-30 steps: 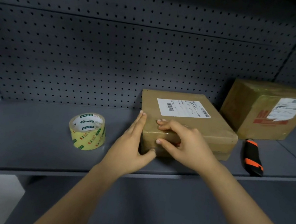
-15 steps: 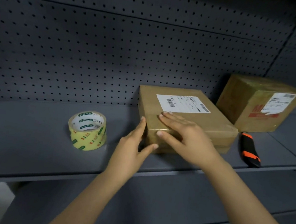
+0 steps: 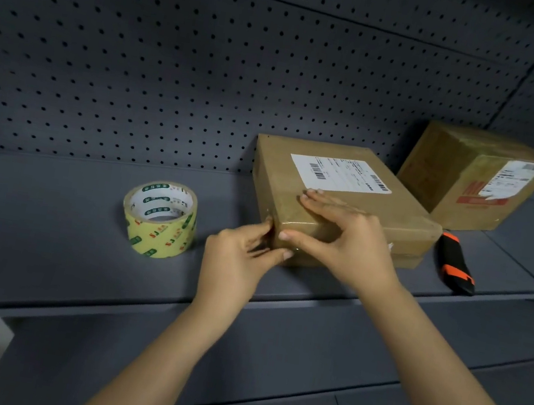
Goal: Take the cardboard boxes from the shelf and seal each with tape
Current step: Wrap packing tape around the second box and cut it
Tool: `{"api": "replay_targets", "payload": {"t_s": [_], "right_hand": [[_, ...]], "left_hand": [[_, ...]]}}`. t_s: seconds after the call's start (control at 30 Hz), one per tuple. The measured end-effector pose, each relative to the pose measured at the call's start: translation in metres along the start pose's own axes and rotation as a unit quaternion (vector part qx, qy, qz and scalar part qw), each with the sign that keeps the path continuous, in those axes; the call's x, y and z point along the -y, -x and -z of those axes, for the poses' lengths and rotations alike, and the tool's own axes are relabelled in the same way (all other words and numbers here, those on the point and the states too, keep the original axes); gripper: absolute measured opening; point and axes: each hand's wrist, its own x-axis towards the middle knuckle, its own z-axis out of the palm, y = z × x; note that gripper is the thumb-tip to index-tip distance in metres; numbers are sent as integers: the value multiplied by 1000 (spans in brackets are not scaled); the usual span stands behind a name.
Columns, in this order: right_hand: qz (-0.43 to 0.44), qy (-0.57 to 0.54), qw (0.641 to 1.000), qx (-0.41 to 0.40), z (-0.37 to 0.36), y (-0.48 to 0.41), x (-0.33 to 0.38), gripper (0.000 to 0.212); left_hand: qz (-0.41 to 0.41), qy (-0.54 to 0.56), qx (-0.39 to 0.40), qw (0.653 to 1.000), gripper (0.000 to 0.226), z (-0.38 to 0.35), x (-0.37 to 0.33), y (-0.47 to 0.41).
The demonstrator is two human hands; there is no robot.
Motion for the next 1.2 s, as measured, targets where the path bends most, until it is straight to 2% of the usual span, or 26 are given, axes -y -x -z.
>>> {"api": "replay_targets", "payload": {"t_s": [0.3, 0.53, 0.67, 1.0, 1.2], "right_hand": [[64, 51, 986, 145, 22, -7, -16, 79], [57, 47, 992, 102, 16, -3, -13, 83], [61, 30, 993, 100, 14, -3, -14, 78], [33, -2, 960, 279, 45, -21, -20, 50], [-9, -49, 952, 301, 48, -24, -18, 47]], "left_hand": [[11, 2, 42, 999, 60, 9, -2, -7], [-3, -70, 101, 992, 85, 8, 4, -6], [-9, -102, 117, 988, 78, 9, 6, -4], [7, -118, 157, 981, 77, 8, 9, -7], [30, -98, 185, 977, 78, 13, 10, -16]]}}
